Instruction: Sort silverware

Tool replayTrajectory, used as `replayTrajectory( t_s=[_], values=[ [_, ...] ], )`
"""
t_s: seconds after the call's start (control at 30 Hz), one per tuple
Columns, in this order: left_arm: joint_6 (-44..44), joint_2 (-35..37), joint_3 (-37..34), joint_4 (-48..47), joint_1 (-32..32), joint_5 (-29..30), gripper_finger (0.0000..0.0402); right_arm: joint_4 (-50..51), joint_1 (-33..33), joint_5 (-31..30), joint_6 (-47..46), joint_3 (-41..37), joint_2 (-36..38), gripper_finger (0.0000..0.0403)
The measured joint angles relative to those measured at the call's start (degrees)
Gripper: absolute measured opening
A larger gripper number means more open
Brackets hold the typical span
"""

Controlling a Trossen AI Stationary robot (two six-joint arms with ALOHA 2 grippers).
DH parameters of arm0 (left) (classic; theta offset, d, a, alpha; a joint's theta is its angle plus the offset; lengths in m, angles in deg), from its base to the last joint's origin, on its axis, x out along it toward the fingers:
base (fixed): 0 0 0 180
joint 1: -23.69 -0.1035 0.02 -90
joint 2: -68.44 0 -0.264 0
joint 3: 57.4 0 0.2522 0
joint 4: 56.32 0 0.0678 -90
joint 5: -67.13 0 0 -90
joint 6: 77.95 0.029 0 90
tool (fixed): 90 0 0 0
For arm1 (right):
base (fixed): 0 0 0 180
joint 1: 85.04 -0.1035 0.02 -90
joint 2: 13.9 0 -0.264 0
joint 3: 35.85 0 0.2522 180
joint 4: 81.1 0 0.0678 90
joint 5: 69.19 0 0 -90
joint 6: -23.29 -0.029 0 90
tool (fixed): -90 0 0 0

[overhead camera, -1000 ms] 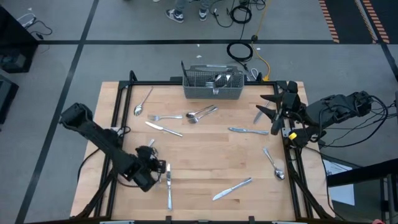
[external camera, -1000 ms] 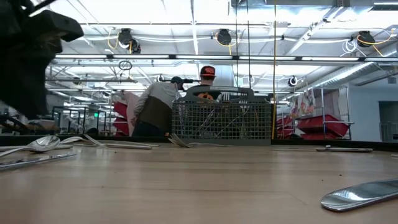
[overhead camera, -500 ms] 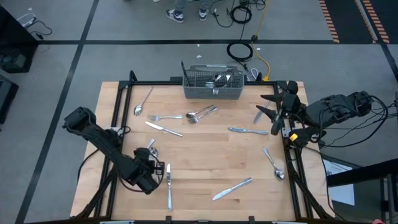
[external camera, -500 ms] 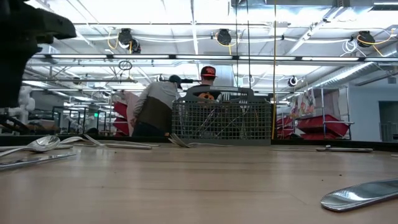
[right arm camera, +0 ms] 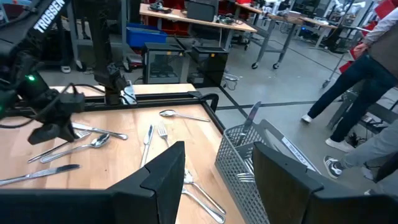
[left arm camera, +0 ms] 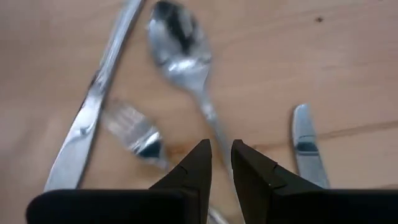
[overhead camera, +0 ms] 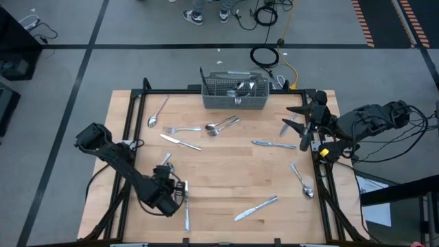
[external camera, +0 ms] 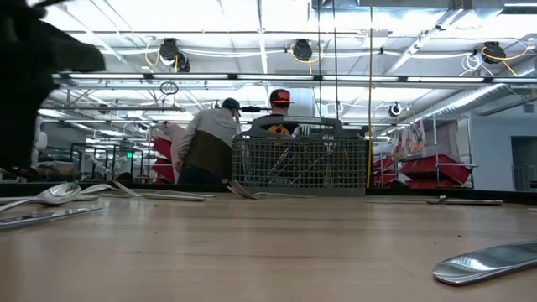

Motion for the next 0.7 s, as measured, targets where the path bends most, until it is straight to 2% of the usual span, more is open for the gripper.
replayTrajectory(
  t_s=[0.1, 0.17, 0.27, 0.37, 0.47, 0.7],
  values=[
    [7.97, 0.02, -0.02, 2.42, -0.83, 1.58, 0.0076, -0.02, 0.0, 0.76, 0.02, 0.0, 0.03, 0.0176],
    [14.35, 0.12, -0.02, 3.55, -0.91, 0.62, 0.0085, -0.04, 0.0, 0.84, -0.12, 0.0, -0.02, 0.0176],
    [16.41, 0.12, -0.04, 3.13, -0.91, -0.66, 0.0105, -0.09, 0.0, 1.35, -1.32, 0.0, 0.01, 0.0176],
    [11.75, 0.12, -0.04, 0.83, -1.22, 0.68, 0.013, -0.09, 0.0, 2.46, -2.95, -0.02, -0.09, 0.0176],
    [3.48, 0.12, -0.04, -0.81, -1.45, 3.62, 0.0156, -0.11, 0.0, 2.48, -4.23, -0.02, -0.57, 0.0176],
    [-4.15, 0.17, -0.07, 0.39, -4.07, 0.37, 0.0178, -0.37, 0.0, 2.48, -6.12, -0.04, -2.48, 0.0176]
  ],
)
